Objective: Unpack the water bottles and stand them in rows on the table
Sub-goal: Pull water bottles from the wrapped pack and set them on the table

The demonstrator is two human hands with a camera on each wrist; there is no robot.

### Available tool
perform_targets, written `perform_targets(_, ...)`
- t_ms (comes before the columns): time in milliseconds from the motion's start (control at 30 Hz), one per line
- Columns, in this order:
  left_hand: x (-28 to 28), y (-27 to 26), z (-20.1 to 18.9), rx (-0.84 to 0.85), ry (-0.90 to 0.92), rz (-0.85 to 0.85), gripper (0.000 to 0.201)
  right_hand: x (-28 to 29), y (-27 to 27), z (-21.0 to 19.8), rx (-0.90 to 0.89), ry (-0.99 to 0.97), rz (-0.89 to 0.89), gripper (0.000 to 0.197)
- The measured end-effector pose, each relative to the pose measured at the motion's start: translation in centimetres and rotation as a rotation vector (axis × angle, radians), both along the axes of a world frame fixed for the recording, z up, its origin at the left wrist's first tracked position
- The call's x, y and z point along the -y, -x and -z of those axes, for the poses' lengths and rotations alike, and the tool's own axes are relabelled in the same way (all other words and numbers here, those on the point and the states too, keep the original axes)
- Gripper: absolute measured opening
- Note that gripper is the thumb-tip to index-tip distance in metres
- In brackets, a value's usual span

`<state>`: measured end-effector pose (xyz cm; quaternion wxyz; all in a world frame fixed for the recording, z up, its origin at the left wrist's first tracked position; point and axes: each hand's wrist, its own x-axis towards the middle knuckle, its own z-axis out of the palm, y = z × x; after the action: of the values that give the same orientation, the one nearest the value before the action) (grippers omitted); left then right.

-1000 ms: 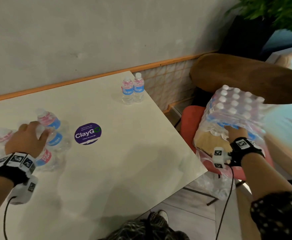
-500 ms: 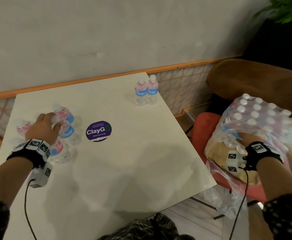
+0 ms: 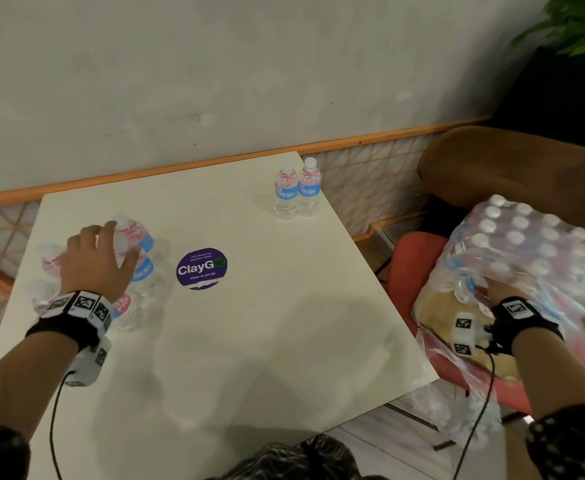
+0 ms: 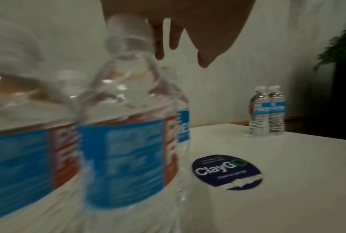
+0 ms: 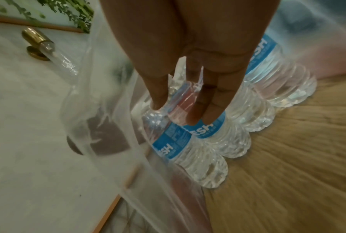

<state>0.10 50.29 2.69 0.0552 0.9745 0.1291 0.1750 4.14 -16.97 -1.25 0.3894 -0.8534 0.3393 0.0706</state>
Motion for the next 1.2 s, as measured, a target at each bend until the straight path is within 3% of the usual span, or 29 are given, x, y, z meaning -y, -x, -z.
perform_targets(33, 0.8, -0.3, -0.2, 0.062, -0.008, 0.058, 0.058, 0.2, 0.2, 0.0, 0.057, -0.118, 0.102, 0.048)
perform_targets(100, 3.5, -1.3, -0.7, 0.128, -0.015, 0.19, 0.054, -0.2, 0.7, -0.1, 0.066, -0.108, 0.128, 0.048)
perform_targets(233, 12.3, -4.1, -1.6, 0.117, 0.032, 0.523, 0.053, -0.6, 2.7, 0.4, 0.085, 0.008, 0.189, 0.089)
perform_targets(333, 20.9, -4.7, -2.1, 0.036, 0.147, 0.75, 0.053, -2.3, 4.5, 0.3, 0.24, 0.002, 0.142, 0.064)
perform_targets(433, 29.5, -3.5, -2.6, -0.172, 0.246, 0.935, 0.053, -4.8, 5.9, -1.3, 0.37, -0.14, 0.109, 0.042)
perform_targets(533, 36.7, -1.8, -2.2, -0.313, 0.254, 1.079, 0.066, -6.9, 7.2, -2.5, 0.391, -0.123, 0.055, 0.032)
perform_targets(733, 44.2, -0.4, 0.1, -0.487, 0.479, 1.087, 0.092, -9.9, 9.0, -5.1, 0.524, -0.232, -0.016, 0.023)
perform_targets(800, 44.8, -1.0, 0.3, -0.508, 0.506, 1.055, 0.087, -10.3, 9.4, -5.9, 0.484, -0.353, -0.04, 0.022)
perform_targets(900, 44.3, -1.9, 1.0, -0.538, 0.404, 1.028, 0.062, -9.9, 9.4, -5.8, 0.342, -0.697, -0.035, 0.016)
perform_targets(933, 44.0, -2.1, 1.3, -0.545, 0.393, 1.009, 0.056, -9.5, 9.2, -5.4, 0.279, -0.716, -0.042, 0.016)
perform_targets(1067, 42.7, -2.5, 1.6, -0.532, 0.41, 0.931, 0.052, -5.2, 5.3, -4.1, 0.187, -0.5, 0.087, 0.017)
perform_targets(1200, 41.7, -2.5, 1.7, -0.519, 0.354, 0.926, 0.053, -0.4, 3.0, -3.1, -0.056, -0.197, 0.036, 0.046)
